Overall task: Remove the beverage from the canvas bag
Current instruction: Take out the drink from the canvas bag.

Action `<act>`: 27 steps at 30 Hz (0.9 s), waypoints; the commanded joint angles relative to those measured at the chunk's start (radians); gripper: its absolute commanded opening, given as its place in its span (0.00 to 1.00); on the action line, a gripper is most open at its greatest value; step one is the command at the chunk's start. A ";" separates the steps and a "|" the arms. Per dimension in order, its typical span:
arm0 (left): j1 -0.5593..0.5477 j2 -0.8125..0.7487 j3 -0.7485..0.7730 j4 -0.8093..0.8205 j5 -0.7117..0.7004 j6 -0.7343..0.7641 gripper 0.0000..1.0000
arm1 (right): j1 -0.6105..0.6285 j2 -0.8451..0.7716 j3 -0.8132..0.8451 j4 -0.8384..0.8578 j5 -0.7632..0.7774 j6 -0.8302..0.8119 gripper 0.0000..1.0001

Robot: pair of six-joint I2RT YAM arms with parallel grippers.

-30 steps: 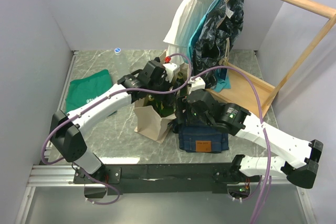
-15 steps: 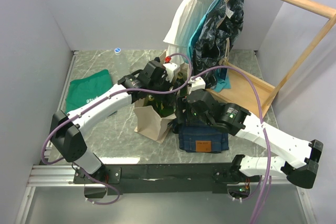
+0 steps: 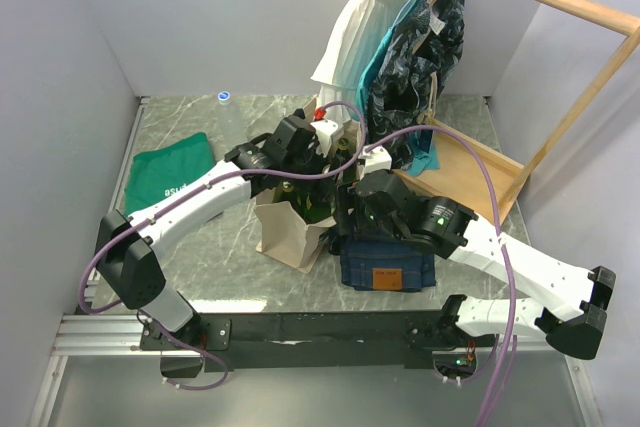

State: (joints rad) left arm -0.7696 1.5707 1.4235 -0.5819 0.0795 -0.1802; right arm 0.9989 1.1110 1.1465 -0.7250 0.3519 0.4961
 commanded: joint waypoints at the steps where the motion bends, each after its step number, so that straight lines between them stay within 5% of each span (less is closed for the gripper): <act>1: -0.007 -0.023 -0.009 0.036 -0.011 -0.015 0.80 | 0.003 -0.016 0.025 0.019 0.033 -0.011 0.82; 8: -0.007 -0.017 -0.005 0.028 -0.006 -0.018 0.72 | 0.003 -0.022 0.018 0.024 0.033 -0.010 0.82; 27: -0.007 -0.015 -0.003 0.028 0.006 -0.027 0.70 | 0.003 -0.017 0.019 0.029 0.033 -0.014 0.82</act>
State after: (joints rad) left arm -0.7696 1.5707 1.4185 -0.5819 0.0803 -0.2008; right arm 0.9989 1.1065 1.1465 -0.7223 0.3561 0.4957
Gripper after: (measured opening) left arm 0.710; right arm 0.826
